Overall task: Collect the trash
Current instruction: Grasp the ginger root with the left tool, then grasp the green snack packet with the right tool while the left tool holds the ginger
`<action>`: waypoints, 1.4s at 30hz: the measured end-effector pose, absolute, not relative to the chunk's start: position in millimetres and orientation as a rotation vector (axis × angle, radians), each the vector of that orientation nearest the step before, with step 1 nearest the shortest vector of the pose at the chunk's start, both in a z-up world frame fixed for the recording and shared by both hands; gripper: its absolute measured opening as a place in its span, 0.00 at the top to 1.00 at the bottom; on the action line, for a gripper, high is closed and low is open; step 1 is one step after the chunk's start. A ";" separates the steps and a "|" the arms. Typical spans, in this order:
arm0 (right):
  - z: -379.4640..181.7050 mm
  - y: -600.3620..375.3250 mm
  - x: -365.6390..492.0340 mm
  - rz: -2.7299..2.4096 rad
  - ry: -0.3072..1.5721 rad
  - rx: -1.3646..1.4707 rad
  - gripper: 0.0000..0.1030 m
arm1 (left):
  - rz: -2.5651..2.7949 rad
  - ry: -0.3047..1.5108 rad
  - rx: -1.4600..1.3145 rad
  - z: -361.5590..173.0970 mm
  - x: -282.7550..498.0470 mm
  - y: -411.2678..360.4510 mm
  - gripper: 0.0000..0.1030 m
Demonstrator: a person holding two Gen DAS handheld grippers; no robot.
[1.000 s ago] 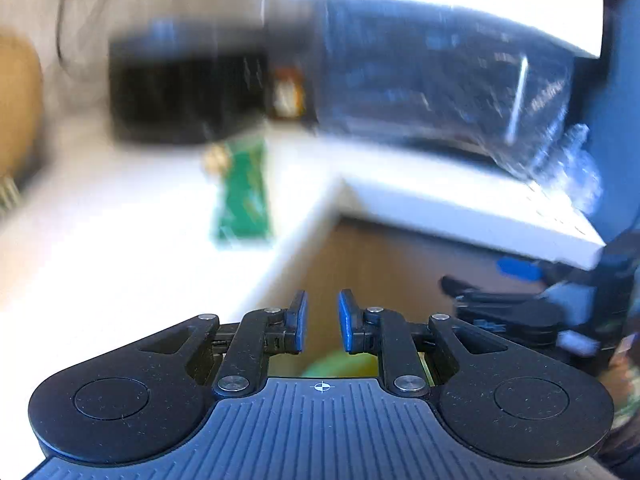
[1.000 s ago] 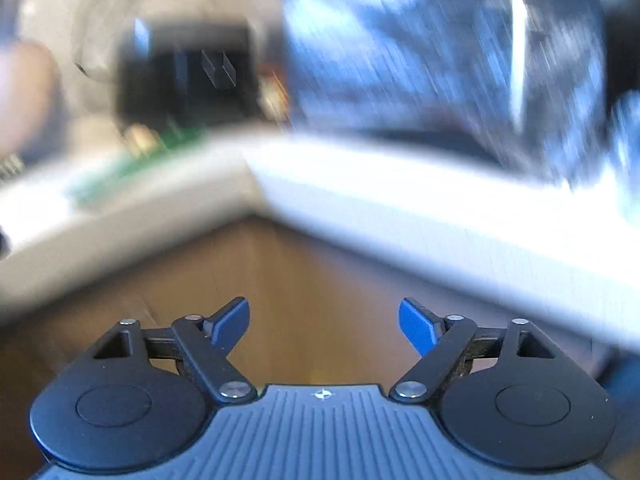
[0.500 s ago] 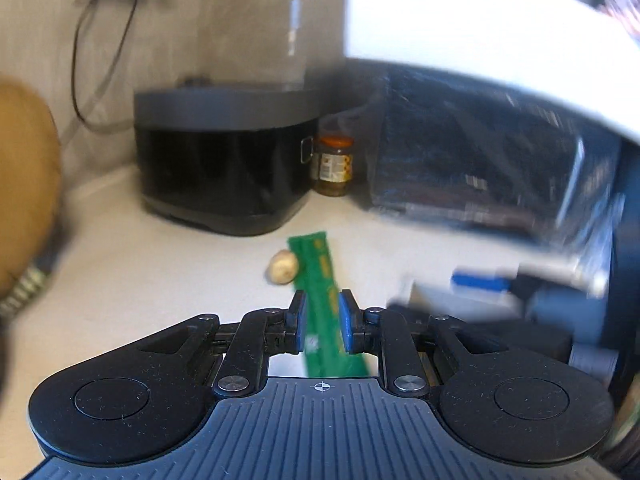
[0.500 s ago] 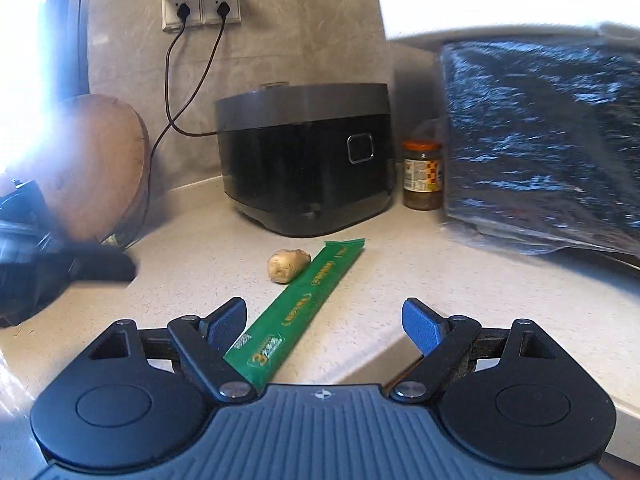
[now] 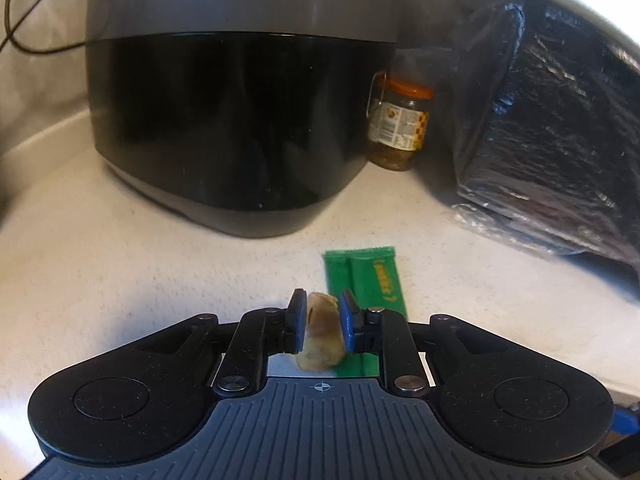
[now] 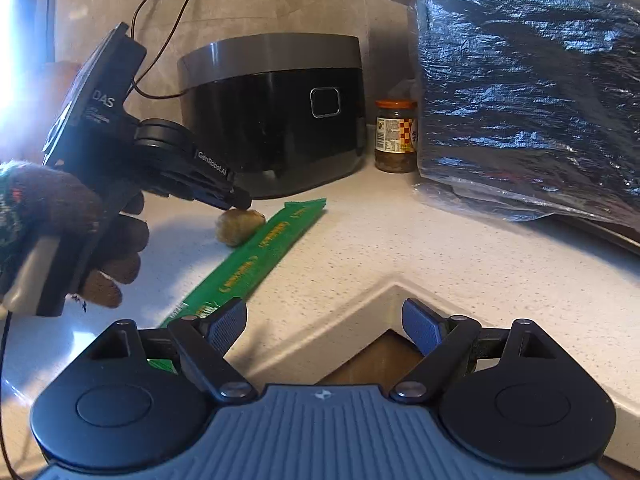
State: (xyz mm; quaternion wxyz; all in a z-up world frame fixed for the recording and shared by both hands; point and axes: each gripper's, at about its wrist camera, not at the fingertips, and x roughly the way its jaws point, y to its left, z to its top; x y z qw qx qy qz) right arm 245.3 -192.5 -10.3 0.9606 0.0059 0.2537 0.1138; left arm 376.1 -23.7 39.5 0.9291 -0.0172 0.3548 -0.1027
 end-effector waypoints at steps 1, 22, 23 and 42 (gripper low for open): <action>-10.8 -192.2 246.7 0.229 0.511 0.010 0.17 | -0.210 0.722 -0.016 38.1 375.5 -25.0 0.77; -10.3 -181.1 235.7 0.224 0.492 -0.028 0.17 | -0.154 0.798 0.037 19.3 391.7 -33.2 0.54; -9.5 -180.9 234.4 0.222 0.490 -0.029 0.17 | -0.165 0.793 0.023 19.2 391.3 -30.4 0.56; 5.2 -116.7 339.8 0.255 0.699 -0.007 0.17 | -0.069 0.702 0.098 63.7 168.9 63.5 0.60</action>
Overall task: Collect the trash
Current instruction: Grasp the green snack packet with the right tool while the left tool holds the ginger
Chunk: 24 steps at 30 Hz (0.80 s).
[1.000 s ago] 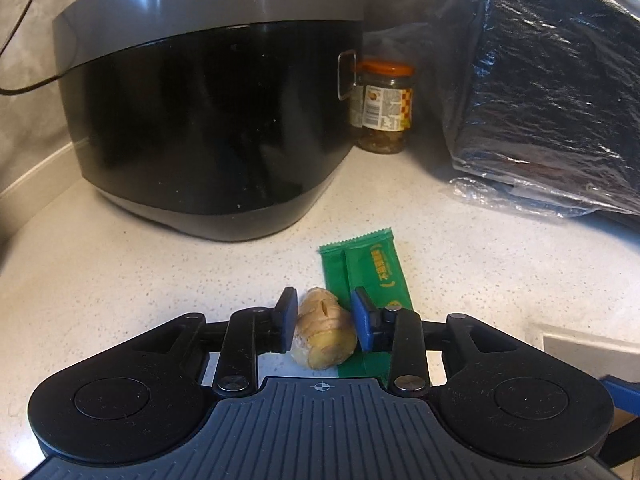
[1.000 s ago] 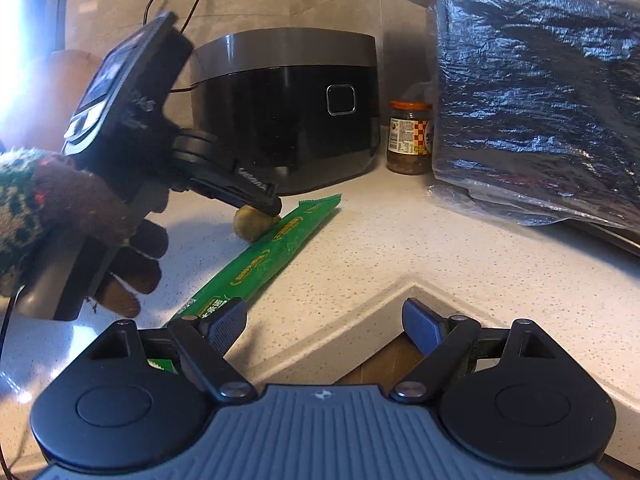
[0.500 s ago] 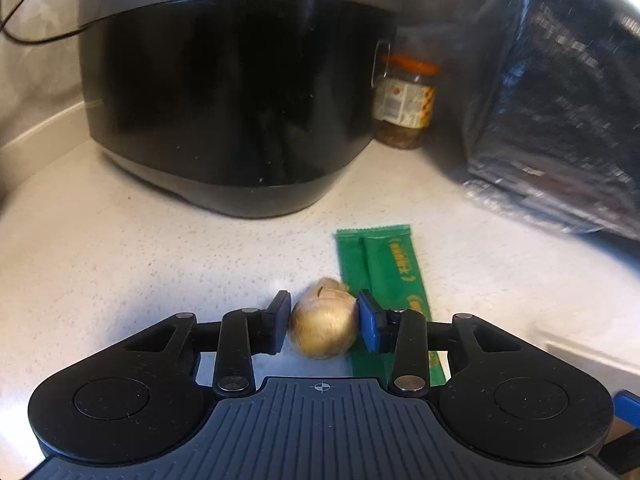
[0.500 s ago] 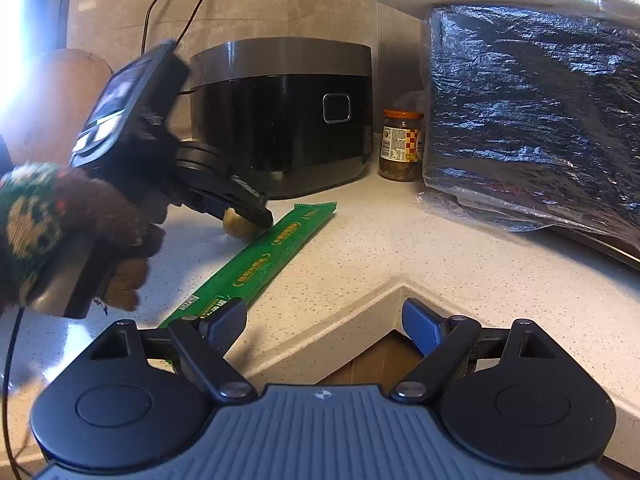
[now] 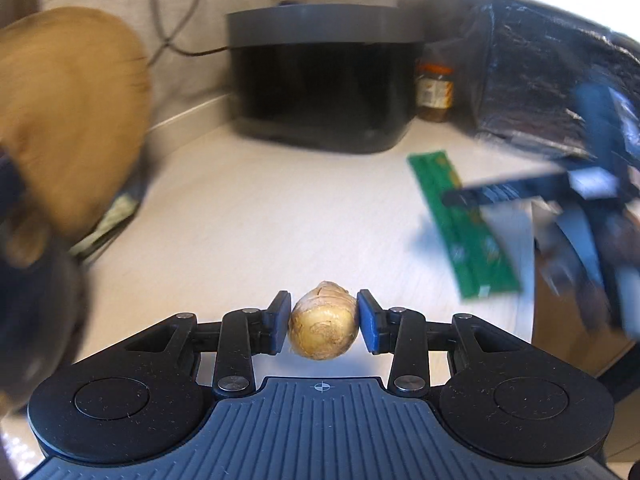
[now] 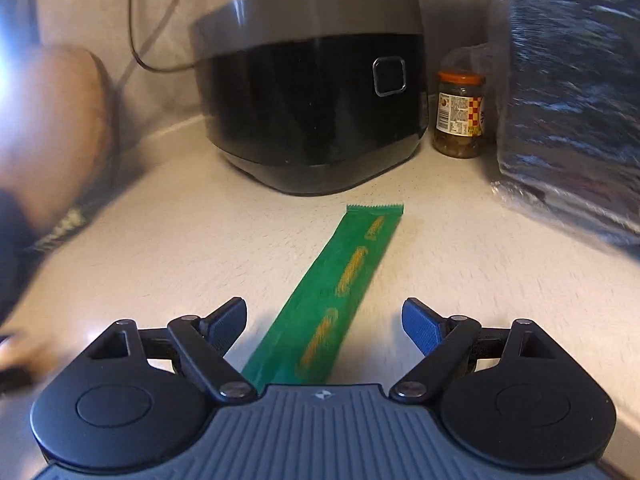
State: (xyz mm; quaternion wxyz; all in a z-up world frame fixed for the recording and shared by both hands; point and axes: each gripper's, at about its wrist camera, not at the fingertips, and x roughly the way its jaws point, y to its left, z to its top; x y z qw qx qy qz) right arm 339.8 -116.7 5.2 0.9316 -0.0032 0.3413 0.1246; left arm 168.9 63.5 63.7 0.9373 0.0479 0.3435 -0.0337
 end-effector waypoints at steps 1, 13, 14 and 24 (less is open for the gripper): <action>2.9 -109.8 344.9 0.238 0.710 -0.019 0.18 | -0.061 0.702 0.093 63.7 159.9 68.0 0.60; 17.6 -62.4 276.6 0.415 0.687 -0.152 0.82 | -0.109 0.708 0.057 55.8 120.5 84.9 0.60; 21.7 -59.8 265.8 0.446 0.678 -0.154 0.82 | -0.115 0.706 0.056 55.8 118.7 84.9 0.60; 32.6 -38.0 190.1 0.635 0.633 -0.243 0.82 | -0.123 0.701 0.055 52.0 93.8 88.4 0.60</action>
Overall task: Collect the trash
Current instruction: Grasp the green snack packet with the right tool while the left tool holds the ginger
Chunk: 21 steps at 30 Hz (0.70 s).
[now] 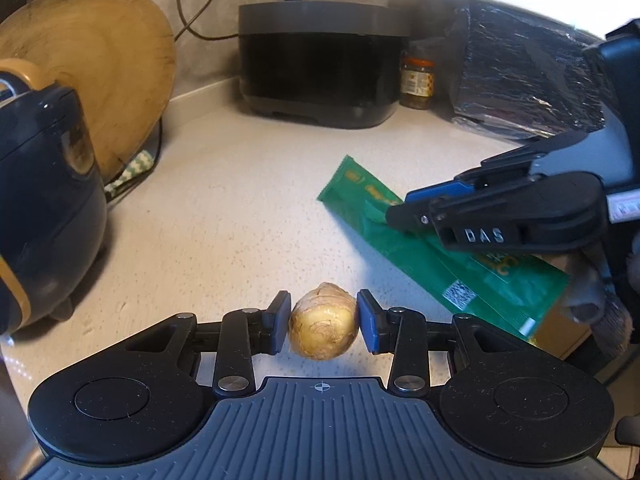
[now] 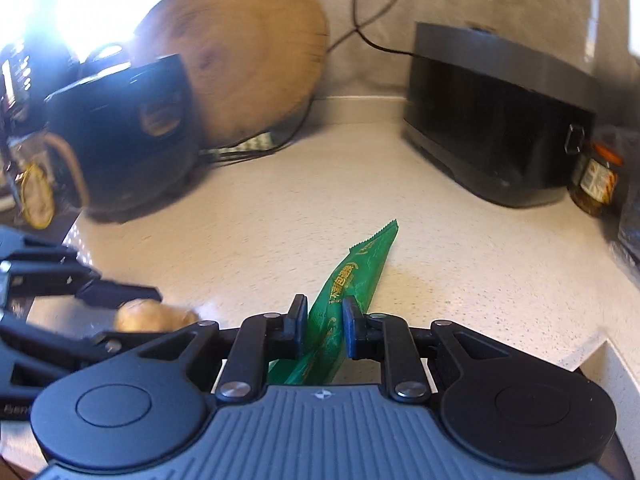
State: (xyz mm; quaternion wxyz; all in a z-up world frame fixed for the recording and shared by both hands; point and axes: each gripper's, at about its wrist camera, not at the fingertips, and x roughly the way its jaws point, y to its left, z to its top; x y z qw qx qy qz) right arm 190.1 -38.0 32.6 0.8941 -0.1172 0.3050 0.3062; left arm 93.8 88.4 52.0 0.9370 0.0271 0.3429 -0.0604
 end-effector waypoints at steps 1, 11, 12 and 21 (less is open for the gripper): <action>32.1 -37.1 189.2 0.634 0.634 -0.252 0.80 | -0.123 0.701 0.055 52.3 93.3 89.5 0.60; 21.2 -26.4 210.6 0.550 0.673 -0.218 0.36 | -0.117 0.702 0.056 52.2 84.2 92.7 0.60; 18.5 -24.2 215.2 0.529 0.684 -0.216 0.35 | -0.115 0.702 0.055 52.2 83.8 93.3 0.60; -5.5 -28.1 239.7 0.499 0.793 -0.114 0.37 | -0.107 0.709 0.041 50.0 81.5 99.0 0.60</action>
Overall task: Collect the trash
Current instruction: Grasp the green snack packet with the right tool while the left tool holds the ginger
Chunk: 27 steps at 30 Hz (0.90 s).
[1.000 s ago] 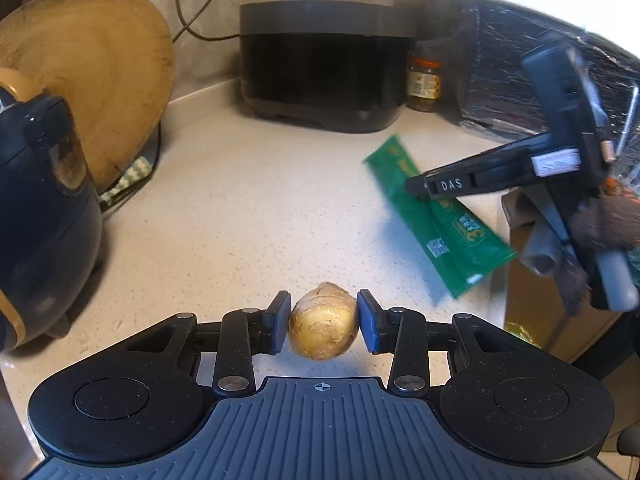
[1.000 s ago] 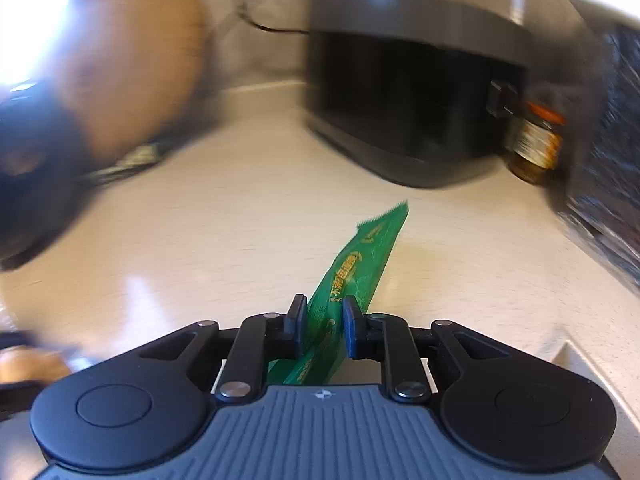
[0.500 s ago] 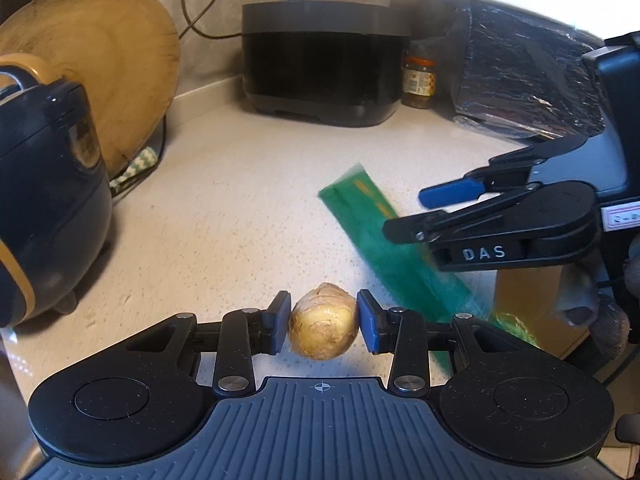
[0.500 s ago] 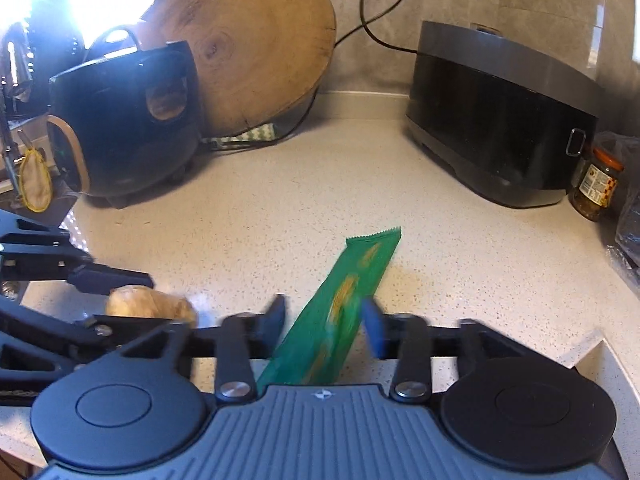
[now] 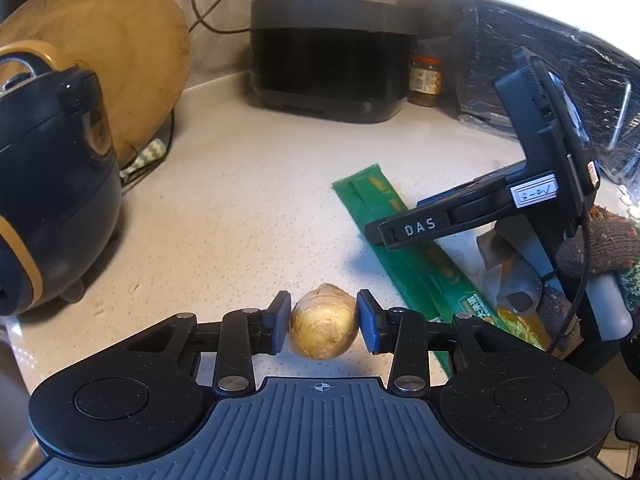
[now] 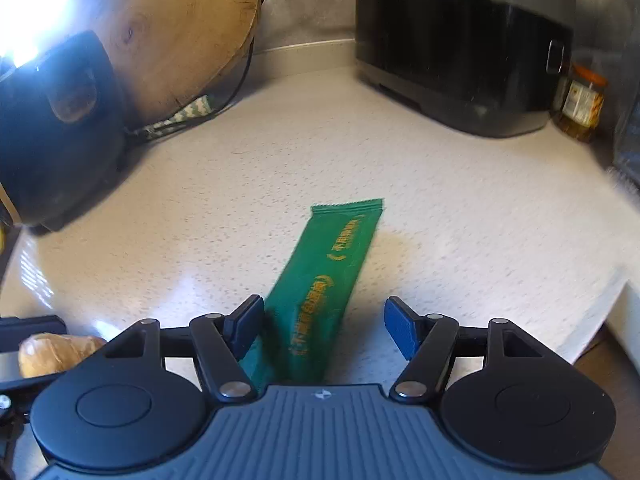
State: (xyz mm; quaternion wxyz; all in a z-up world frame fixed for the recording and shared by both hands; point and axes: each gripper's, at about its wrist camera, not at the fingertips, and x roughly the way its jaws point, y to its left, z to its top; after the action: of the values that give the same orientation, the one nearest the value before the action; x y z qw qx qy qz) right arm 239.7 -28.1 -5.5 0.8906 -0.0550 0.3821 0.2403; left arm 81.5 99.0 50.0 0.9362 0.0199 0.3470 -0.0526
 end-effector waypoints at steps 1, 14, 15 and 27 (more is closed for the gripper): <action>-5.2 -27.8 238.2 0.511 0.789 -0.116 0.52 | -0.106 0.711 0.039 49.3 82.0 99.9 0.60; 30.5 -25.9 204.2 0.661 0.717 -0.048 0.70 | -0.095 0.725 0.007 46.3 82.0 106.3 0.60; 34.8 -28.4 201.1 0.658 0.700 -0.044 0.70 | -0.094 0.724 0.005 46.5 81.6 106.4 0.60; 80.3 -94.5 159.5 0.628 0.517 0.056 0.71 | -0.039 0.608 -0.013 74.6 57.6 101.4 0.60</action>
State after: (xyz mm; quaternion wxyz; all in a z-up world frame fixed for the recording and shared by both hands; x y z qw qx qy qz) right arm 159.5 -94.5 80.3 0.9181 0.0272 0.2513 0.3053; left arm 57.6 101.4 74.6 0.9539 -0.0062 0.2995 -0.0194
